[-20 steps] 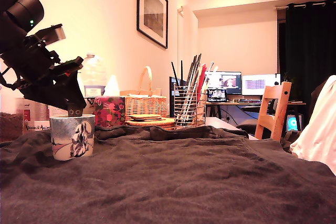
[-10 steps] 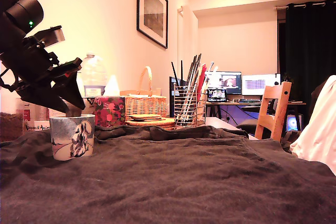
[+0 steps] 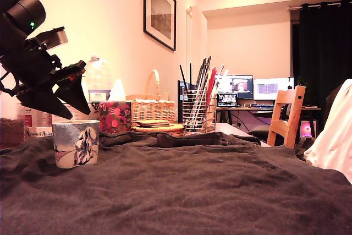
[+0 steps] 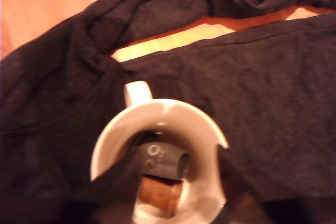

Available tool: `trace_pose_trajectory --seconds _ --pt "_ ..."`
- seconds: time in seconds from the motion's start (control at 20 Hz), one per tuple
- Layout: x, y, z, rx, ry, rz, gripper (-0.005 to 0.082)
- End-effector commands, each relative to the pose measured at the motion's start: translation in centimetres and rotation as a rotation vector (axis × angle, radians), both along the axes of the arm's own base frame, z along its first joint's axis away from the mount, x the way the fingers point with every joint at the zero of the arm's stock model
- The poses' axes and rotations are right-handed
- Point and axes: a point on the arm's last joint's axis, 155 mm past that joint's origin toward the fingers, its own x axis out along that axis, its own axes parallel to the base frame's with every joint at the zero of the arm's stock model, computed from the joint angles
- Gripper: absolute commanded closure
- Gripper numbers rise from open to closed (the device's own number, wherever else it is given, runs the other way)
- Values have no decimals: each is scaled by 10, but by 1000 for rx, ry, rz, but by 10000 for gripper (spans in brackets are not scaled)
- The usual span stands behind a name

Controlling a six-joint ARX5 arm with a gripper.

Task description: Pick up the coffee capsules on the table and drop them inside the coffee cup

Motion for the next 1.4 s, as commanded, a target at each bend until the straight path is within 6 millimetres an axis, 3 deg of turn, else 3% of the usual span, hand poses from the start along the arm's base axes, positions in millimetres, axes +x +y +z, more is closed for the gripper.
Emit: trace_pose_trajectory --seconds 0.0,0.15,0.5,0.75,1.35 --pt "1 -5 10 -19 -19 -15 536" --pt "0 -5 26 -27 -53 -20 782" --pt "-10 -3 65 -34 -124 -21 790" --pt "-17 9 78 6 -170 27 790" --pt "-67 37 58 -19 -237 125 790"
